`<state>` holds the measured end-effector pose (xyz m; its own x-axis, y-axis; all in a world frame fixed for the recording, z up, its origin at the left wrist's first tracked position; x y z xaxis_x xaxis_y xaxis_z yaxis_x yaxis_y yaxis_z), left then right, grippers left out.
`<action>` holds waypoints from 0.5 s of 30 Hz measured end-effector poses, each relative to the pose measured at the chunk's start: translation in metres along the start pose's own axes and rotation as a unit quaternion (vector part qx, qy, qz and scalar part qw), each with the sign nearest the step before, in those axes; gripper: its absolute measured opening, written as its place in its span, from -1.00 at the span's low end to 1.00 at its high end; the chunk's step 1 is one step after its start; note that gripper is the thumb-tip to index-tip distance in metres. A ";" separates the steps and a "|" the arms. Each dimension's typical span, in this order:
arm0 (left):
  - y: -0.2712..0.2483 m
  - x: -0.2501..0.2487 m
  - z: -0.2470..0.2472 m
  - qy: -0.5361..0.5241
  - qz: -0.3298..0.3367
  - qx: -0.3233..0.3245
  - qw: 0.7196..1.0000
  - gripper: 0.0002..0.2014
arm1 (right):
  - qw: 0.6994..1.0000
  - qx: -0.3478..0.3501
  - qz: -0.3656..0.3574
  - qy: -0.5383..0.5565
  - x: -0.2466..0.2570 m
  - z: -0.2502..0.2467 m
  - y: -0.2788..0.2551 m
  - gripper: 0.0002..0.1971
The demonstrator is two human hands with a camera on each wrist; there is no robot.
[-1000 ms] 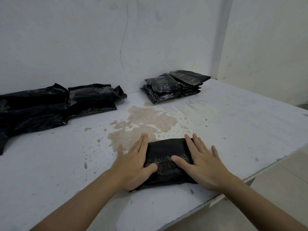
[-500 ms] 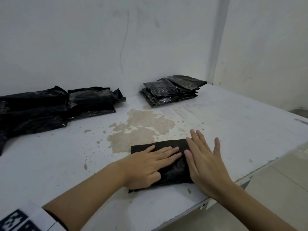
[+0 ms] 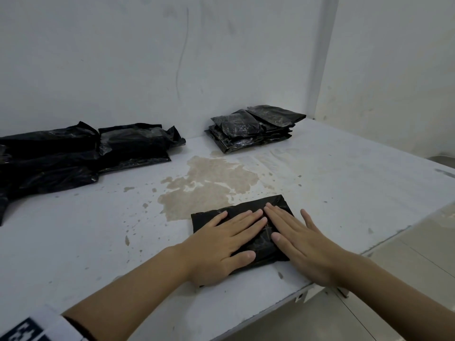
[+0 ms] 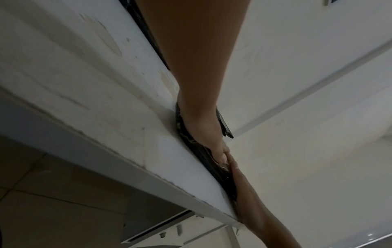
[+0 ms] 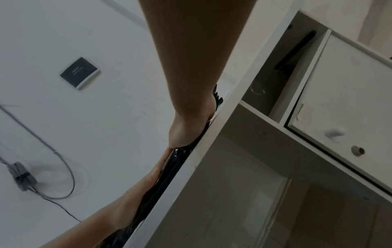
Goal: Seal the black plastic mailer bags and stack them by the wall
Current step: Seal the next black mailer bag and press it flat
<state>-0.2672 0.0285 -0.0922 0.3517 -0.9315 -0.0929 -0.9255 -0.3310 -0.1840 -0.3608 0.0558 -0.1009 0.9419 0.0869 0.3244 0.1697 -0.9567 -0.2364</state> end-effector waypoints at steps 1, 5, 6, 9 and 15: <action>0.000 0.000 0.000 0.002 0.001 0.001 1.000 -0.42 | 1.000 -0.010 -0.001 -0.001 0.001 0.000 0.000 -0.34; -0.001 0.000 0.001 0.006 -0.001 0.015 1.000 -0.45 | 0.999 -0.009 0.034 0.041 -0.007 0.004 0.000 -0.39; -0.001 -0.001 0.001 0.011 0.001 0.018 1.000 -0.45 | 0.997 -0.005 0.036 0.065 -0.008 0.004 0.000 -0.44; -0.001 -0.003 0.000 0.009 0.003 0.033 0.999 -0.47 | 0.995 -0.011 0.030 0.099 -0.011 -0.001 0.000 -0.50; -0.002 -0.003 -0.002 -0.009 -0.003 0.060 0.998 -0.47 | 0.997 -0.038 0.030 0.068 -0.017 -0.009 -0.010 -0.47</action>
<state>-0.2669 0.0317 -0.0900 0.3599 -0.9265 -0.1099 -0.9008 -0.3143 -0.2997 -0.3815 0.0614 -0.0957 0.9011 -0.0037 0.4336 0.0879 -0.9776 -0.1910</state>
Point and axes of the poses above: each hand's wrist, its own y-axis towards the middle knuckle, its own z-axis out of the palm, x = y × z, the point moved 10 cm from there along y, towards the middle knuckle, and after that the axes turned 7 degrees about x, right-handed, at the moved point
